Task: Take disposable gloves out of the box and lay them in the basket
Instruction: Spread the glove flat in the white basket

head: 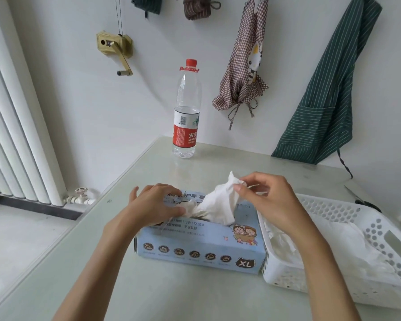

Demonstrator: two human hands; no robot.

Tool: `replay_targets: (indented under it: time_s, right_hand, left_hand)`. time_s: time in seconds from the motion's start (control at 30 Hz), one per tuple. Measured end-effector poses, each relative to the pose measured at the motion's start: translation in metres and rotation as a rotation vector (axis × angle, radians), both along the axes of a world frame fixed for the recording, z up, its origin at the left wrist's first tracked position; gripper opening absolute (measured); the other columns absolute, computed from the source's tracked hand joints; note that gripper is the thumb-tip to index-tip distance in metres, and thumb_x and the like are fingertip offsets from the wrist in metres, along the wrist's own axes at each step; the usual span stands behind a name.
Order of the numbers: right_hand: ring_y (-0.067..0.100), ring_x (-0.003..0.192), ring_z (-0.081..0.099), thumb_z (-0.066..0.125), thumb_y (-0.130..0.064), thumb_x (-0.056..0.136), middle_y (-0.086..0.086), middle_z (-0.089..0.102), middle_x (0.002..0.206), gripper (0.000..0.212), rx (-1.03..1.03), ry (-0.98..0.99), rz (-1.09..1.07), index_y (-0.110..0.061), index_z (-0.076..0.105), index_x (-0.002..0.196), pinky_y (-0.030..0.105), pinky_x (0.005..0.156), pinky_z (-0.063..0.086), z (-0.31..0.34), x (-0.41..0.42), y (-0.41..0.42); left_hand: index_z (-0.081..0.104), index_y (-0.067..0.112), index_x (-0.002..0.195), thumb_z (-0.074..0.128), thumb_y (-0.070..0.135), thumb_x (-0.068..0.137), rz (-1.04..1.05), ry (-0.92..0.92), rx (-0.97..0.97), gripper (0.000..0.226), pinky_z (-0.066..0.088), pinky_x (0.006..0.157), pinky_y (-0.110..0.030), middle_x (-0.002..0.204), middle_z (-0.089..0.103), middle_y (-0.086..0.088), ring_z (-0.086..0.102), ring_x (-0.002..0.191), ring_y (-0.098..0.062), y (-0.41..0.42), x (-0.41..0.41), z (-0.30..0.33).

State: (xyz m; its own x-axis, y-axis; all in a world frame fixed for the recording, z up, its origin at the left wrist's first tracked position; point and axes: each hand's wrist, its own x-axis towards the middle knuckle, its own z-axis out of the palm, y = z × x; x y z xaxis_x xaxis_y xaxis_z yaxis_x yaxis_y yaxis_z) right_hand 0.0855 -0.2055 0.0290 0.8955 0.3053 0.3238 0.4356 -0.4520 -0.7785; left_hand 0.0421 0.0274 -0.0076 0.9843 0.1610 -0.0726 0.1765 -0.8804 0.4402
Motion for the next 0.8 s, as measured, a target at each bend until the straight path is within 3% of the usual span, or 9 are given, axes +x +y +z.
replay_targets:
  time_s: [0.13, 0.23, 0.33, 0.4, 0.47, 0.57, 0.7, 0.8]
  right_hand:
    - [-0.003, 0.076, 0.063, 0.069, -0.025, 0.086, -0.011, 0.071, 0.081, 0.004, 0.053, -0.030, -0.032, -0.022, 0.072, 0.086, 0.008, 0.068, 0.046, -0.003, -0.002, 0.002]
    - [-0.004, 0.072, 0.062, 0.071, -0.024, 0.084, -0.012, 0.071, 0.080, 0.005, 0.067, -0.022, -0.011, -0.021, 0.074, 0.086, 0.006, 0.065, 0.043, -0.005, -0.004, 0.008]
    - [-0.003, 0.074, 0.060, 0.071, -0.029, 0.083, -0.014, 0.071, 0.082, 0.007, 0.047, -0.042, -0.005, -0.025, 0.075, 0.086, 0.004, 0.064, 0.040, -0.008, -0.008, 0.017]
    - [-0.004, 0.076, 0.060, 0.069, -0.031, 0.085, -0.014, 0.070, 0.084, 0.010, 0.054, -0.043, 0.003, -0.027, 0.074, 0.093, 0.004, 0.065, 0.041, -0.008, -0.009, 0.021]
    - [-0.004, 0.082, 0.061, 0.064, -0.033, 0.088, -0.014, 0.069, 0.090, 0.016, 0.084, -0.034, -0.020, -0.029, 0.069, 0.102, 0.005, 0.070, 0.043, -0.006, -0.007, 0.018]
    - [-0.002, 0.086, 0.061, 0.063, -0.040, 0.087, -0.016, 0.068, 0.092, 0.016, 0.028, 0.006, -0.050, -0.028, 0.068, 0.097, 0.013, 0.074, 0.046, -0.001, -0.004, 0.005]
    - [-0.002, 0.083, 0.057, 0.072, -0.052, 0.075, -0.018, 0.065, 0.091, 0.026, -0.261, 0.146, 0.017, -0.034, 0.069, 0.093, 0.021, 0.071, 0.045, -0.014, -0.009, 0.009]
    - [-0.002, 0.079, 0.057, 0.073, -0.043, 0.079, -0.018, 0.066, 0.083, 0.014, -0.294, 0.021, -0.042, -0.031, 0.070, 0.084, 0.024, 0.070, 0.046, -0.022, -0.007, 0.018]
  left_hand:
    - [0.052, 0.039, 0.126, 0.055, 0.065, 0.079, 0.000, -0.164, -0.047, 0.054, 0.002, 0.117, -0.049, 0.141, 0.046, 0.012, 0.030, 0.138, -0.013, -0.002, 0.002, 0.001]
    - [0.053, 0.040, 0.125, 0.053, 0.080, 0.063, -0.086, -0.341, -0.273, 0.074, 0.030, 0.110, -0.039, 0.135, 0.051, 0.015, 0.041, 0.130, -0.009, -0.009, 0.004, 0.007]
    - [0.044, 0.037, 0.136, 0.067, 0.059, 0.066, -0.263, -0.397, -0.425, 0.077, 0.039, 0.098, -0.021, 0.131, 0.054, 0.018, 0.049, 0.120, 0.001, -0.025, 0.000, 0.013]
    - [0.048, 0.036, 0.134, 0.072, 0.045, 0.073, -0.298, -0.422, -0.480, 0.067, 0.049, 0.092, -0.022, 0.115, 0.065, 0.015, 0.060, 0.105, 0.003, -0.033, 0.000, 0.012]
    - [0.061, 0.035, 0.118, 0.071, 0.038, 0.080, -0.243, -0.465, -0.442, 0.040, 0.054, 0.086, -0.032, 0.092, 0.071, 0.014, 0.066, 0.087, 0.001, -0.034, 0.001, 0.010]
    - [0.069, 0.033, 0.094, 0.068, 0.042, 0.083, -0.098, -0.477, -0.367, 0.014, 0.055, 0.081, -0.037, 0.082, 0.071, 0.016, 0.066, 0.078, 0.003, -0.026, 0.003, 0.007]
    - [0.070, 0.031, 0.087, 0.067, 0.050, 0.080, 0.059, -0.421, -0.347, 0.019, 0.056, 0.078, -0.036, 0.075, 0.071, 0.016, 0.067, 0.074, 0.001, -0.015, 0.002, 0.006]
    - [0.072, 0.030, 0.093, 0.066, 0.050, 0.081, 0.069, -0.340, -0.265, 0.024, 0.054, 0.075, -0.031, 0.079, 0.073, 0.013, 0.066, 0.074, -0.001, -0.006, 0.000, 0.007]
